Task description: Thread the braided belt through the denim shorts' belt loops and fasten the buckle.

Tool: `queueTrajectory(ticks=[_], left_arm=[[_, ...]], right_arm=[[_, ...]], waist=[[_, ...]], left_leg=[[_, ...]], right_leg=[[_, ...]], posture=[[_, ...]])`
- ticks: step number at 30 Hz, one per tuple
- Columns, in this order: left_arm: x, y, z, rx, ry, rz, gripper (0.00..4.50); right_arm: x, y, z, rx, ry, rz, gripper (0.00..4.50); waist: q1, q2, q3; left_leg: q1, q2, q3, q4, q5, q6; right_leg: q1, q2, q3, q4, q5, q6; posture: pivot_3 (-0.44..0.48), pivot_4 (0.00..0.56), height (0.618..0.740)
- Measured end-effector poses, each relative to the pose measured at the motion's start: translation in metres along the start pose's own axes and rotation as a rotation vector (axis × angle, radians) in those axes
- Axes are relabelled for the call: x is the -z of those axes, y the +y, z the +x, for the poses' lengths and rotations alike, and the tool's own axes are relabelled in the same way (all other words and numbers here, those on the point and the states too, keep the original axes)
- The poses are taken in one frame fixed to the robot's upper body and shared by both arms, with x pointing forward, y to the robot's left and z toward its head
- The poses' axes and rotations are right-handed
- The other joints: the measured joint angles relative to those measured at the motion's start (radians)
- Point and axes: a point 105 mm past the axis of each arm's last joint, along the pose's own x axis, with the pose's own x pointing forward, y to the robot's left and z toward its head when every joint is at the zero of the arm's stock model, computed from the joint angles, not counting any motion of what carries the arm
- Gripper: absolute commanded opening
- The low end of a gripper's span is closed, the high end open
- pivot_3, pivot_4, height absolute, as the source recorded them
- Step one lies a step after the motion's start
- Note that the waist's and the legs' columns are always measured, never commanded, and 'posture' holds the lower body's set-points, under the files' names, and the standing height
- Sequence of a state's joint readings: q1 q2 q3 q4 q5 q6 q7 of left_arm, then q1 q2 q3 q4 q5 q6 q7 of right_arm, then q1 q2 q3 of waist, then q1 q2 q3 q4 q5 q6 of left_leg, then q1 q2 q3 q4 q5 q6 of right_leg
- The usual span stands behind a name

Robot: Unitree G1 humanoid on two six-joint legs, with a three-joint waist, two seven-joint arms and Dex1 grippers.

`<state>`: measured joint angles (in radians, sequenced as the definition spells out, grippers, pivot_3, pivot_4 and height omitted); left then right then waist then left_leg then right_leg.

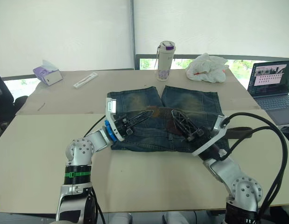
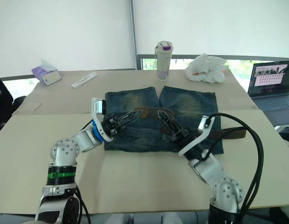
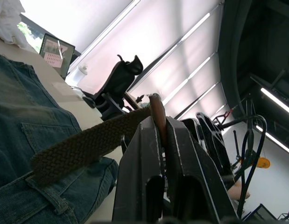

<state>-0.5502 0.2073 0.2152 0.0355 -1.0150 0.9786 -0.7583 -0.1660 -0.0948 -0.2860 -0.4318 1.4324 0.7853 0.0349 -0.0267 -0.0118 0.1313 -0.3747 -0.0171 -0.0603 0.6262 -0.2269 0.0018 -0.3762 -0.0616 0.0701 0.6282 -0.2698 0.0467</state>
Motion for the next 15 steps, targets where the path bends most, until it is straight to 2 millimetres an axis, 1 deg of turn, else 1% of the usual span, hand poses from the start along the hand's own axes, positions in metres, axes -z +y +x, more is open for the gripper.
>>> queueTrajectory(ticks=[2, 6, 7, 8, 9, 12, 13, 15], left_arm=[[0.0, 0.0, 0.0, 0.001, 0.0, 0.001, 0.0], [-0.002, 0.0, -0.001, 0.001, -0.001, 0.009, 0.0], [-0.002, -0.001, -0.002, 0.003, -0.001, 0.012, 0.0], [-0.002, -0.001, -0.002, 0.003, -0.001, 0.013, 0.0], [-0.002, -0.001, -0.002, 0.004, 0.0, 0.015, 0.0], [0.002, 0.0, 0.001, 0.004, 0.016, 0.013, 0.0], [0.003, 0.0, 0.002, 0.001, 0.02, 0.014, 0.0], [0.005, 0.001, 0.003, -0.006, 0.03, 0.014, 0.0]], right_arm=[[-0.003, -0.001, 0.002, 0.003, -0.025, 0.013, 3.7], [-0.008, -0.002, 0.002, 0.01, -0.051, 0.009, 2.34], [-0.009, -0.002, 0.002, 0.012, -0.055, 0.006, 1.91], [-0.009, -0.002, 0.002, 0.012, -0.055, 0.005, 1.67], [-0.009, -0.002, 0.002, 0.013, -0.055, 0.004, 1.23], [-0.012, -0.001, 0.002, 0.01, -0.076, 0.001, 0.25], [-0.014, -0.001, 0.001, 0.009, -0.079, -0.012, 0.05], [-0.017, 0.002, -0.002, 0.006, -0.07, -0.049, 0.05]], waist=[[-0.001, 0.0, 0.0], [-0.003, 0.0, 0.0], [-0.004, 0.0, 0.0], [-0.004, 0.0, 0.0], [-0.005, 0.0, 0.0], [-0.007, 0.0, 0.0], [-0.007, 0.0, 0.0], [-0.007, 0.0, 0.0]], left_leg=[[0.0, 0.0, 0.0, 0.0, 0.0, 0.0], [0.0, 0.0, 0.0, 0.0, 0.0, 0.0], [0.0, 0.0, 0.0, 0.0, 0.0, 0.0], [0.0, 0.0, 0.0, 0.0, 0.0, 0.0], [0.0, 0.0, 0.0, 0.0, 0.0, 0.0], [0.0, 0.0, 0.0, 0.0, 0.0, 0.0], [-0.001, 0.0, 0.0, 0.0, 0.0, 0.0], [-0.001, 0.0, 0.0, 0.0, 0.0, 0.0]], right_leg=[[0.0, 0.0, 0.0, 0.0, 0.0, 0.0], [-0.001, 0.001, 0.0, 0.001, 0.0, 0.0], [-0.001, 0.001, 0.0, 0.0, 0.0, 0.0], [-0.001, 0.001, 0.0, 0.0, 0.0, 0.0], [-0.001, 0.001, 0.0, 0.001, 0.0, 0.0], [-0.001, 0.001, 0.0, 0.0, 0.0, 0.0], [-0.001, 0.001, 0.0, 0.0, 0.0, 0.0], [-0.001, 0.001, 0.0, 0.0, 0.0, 0.0]], posture=[[0.0, 0.15, 0.74], [0.0, 0.15, 0.74], [0.0, 0.15, 0.74], [0.0, 0.15, 0.74], [0.0, 0.15, 0.74], [0.0, 0.15, 0.74], [0.0, 0.15, 0.74], [0.0, 0.15, 0.74]])
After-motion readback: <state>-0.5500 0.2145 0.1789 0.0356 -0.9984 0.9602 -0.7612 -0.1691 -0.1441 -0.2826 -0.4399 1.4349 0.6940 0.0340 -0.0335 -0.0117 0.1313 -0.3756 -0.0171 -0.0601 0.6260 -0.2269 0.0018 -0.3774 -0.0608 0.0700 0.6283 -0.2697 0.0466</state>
